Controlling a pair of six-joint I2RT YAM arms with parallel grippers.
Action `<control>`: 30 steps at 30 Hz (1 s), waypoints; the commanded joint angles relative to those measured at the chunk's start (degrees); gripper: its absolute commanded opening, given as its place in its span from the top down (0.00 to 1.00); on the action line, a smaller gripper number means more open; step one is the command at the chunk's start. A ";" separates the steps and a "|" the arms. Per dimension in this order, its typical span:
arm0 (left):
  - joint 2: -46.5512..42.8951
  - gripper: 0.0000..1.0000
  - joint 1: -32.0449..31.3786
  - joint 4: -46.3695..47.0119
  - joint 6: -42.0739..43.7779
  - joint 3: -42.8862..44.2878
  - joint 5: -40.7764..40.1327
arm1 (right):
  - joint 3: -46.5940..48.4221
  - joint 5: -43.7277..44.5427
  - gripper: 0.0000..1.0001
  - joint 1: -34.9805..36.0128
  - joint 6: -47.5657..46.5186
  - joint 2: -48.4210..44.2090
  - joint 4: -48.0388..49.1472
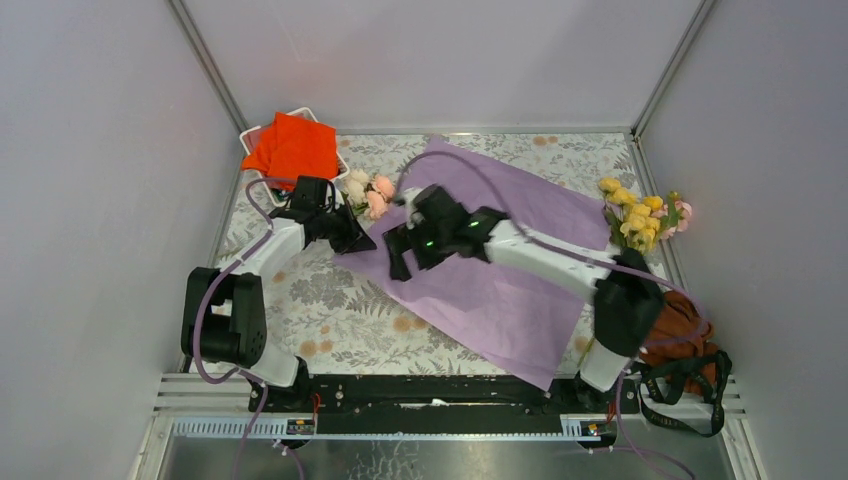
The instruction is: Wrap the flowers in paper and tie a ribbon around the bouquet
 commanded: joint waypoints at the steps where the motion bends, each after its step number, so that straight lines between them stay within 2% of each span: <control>1: 0.40 1.00 0.74 -1.15 8.03 0.89 -3.81 | -3.24 -14.38 0.01 -18.20 -5.78 -19.15 -8.20; 3: -0.17 1.00 0.95 -1.13 10.03 0.28 -4.67 | -8.60 -13.52 0.00 -32.02 -1.62 -24.41 -3.88; 5: -0.82 1.00 0.96 -1.48 12.00 -0.08 -5.38 | -10.30 -8.34 0.00 -41.48 -1.26 -25.04 -1.66; 8: -2.36 1.00 1.17 -2.72 16.34 -0.25 -7.24 | -4.29 -1.44 0.00 -46.80 -10.17 -17.43 -3.76; 12: -3.17 1.00 1.98 -5.12 26.40 0.27 -8.32 | 13.68 6.14 0.00 -49.45 -22.02 0.22 -15.52; 13: -3.12 0.95 2.61 -6.70 28.18 0.81 -8.45 | 17.63 7.59 0.01 -50.24 -22.99 4.25 -18.12; 16: -4.17 0.48 7.86 -8.88 31.90 -0.25 -6.79 | 25.96 8.84 0.00 -51.53 -25.99 13.93 -20.53; 17: -4.53 0.36 9.65 -9.27 32.96 -1.33 -7.00 | 28.09 8.36 0.00 -51.53 -27.59 16.40 -20.68; 20: -3.92 0.11 13.10 -11.20 34.98 -1.57 -5.58 | 34.85 2.74 0.00 -51.84 -32.28 23.44 -21.04; 22: -2.66 0.03 13.62 -12.20 35.72 -1.04 -4.76 | 39.05 -0.75 0.00 -52.53 -33.77 27.36 -20.49; 26: 1.70 0.02 12.76 -12.36 35.90 -0.27 -1.80 | 49.15 -7.04 0.00 -53.57 -34.39 36.15 -21.47; 30: 6.98 0.02 9.34 -10.80 38.44 1.29 -0.58 | 58.45 -13.31 0.00 -53.60 -34.04 44.24 -25.10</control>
